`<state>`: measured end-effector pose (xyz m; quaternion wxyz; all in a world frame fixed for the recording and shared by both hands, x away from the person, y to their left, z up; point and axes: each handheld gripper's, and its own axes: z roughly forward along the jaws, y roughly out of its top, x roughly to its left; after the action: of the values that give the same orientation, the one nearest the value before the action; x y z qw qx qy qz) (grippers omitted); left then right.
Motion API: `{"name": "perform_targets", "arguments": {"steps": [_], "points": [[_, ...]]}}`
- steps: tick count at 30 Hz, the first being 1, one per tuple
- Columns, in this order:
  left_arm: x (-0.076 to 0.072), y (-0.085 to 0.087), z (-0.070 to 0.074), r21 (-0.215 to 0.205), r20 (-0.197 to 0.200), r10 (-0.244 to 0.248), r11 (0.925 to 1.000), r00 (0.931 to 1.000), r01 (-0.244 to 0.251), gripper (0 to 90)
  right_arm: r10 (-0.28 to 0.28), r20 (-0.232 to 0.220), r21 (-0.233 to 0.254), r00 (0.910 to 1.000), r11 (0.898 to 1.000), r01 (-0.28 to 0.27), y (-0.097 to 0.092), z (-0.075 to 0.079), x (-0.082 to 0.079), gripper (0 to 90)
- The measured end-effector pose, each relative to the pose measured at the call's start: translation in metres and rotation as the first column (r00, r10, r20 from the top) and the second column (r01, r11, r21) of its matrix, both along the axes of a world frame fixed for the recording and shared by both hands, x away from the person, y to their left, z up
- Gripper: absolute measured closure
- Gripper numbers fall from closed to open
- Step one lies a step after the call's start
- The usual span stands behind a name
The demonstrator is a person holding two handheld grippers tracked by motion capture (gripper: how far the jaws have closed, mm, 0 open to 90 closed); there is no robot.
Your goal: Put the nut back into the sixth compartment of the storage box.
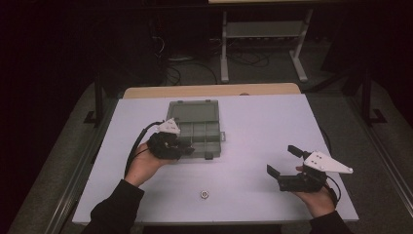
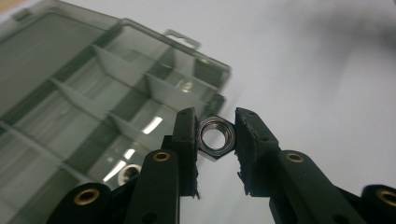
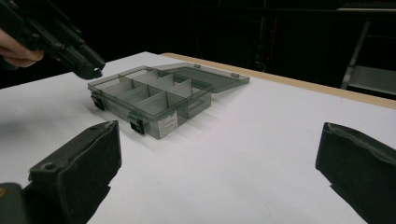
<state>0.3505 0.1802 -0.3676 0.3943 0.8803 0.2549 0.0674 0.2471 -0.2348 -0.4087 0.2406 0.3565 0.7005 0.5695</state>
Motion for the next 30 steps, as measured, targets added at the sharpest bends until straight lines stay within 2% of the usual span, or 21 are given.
{"name": "perform_targets", "arguments": {"steps": [1, 6, 12, 14, 16, 20, 30], "points": [[0.002, 0.001, 0.0, -0.011, -0.005, 0.018, 0.9998, 0.9998, -0.018, 70.6, 0.0, 0.0, 0.0, 1.0, 1.0, 0.0, 0.0, 0.0, 0.0, 0.0], [0.016, 0.005, -0.003, 0.014, 0.008, 0.051, 0.9986, 0.9987, -0.051, 70.6, -0.001, -0.002, 0.0, 1.0, 1.0, 0.001, -0.001, 0.0, 0.0, 0.0], [0.028, 0.007, -0.01, 0.03, -0.005, 0.108, 0.9938, 0.9942, -0.108, 70.6, -0.003, -0.004, 0.001, 1.0, 1.0, 0.003, -0.001, 0.0, -0.001, 0.0], [0.031, 0.008, -0.012, 0.046, 0.007, 0.112, 0.9926, 0.9937, -0.112, 70.6, -0.002, -0.005, 0.002, 1.0, 1.0, 0.002, 0.0, 0.0, -0.001, 0.0], [0.033, 0.008, -0.014, 0.039, -0.001, 0.129, 0.9908, 0.9916, -0.129, 70.6, -0.001, -0.003, 0.0, 1.0, 1.0, 0.001, 0.0, 0.0, -0.001, 0.0], [0.036, 0.009, -0.019, 0.05, -0.013, 0.142, 0.9887, 0.9898, -0.141, 70.6, -0.002, -0.001, 0.001, 1.0, 1.0, 0.002, -0.001, 0.0, -0.001, 0.0], [0.04, 0.006, -0.029, 0.07, -0.031, 0.125, 0.9899, 0.9916, -0.123, 70.6, -0.002, -0.001, -0.005, 1.0, 1.0, 0.002, -0.001, 0.0, -0.002, 0.0]]}}
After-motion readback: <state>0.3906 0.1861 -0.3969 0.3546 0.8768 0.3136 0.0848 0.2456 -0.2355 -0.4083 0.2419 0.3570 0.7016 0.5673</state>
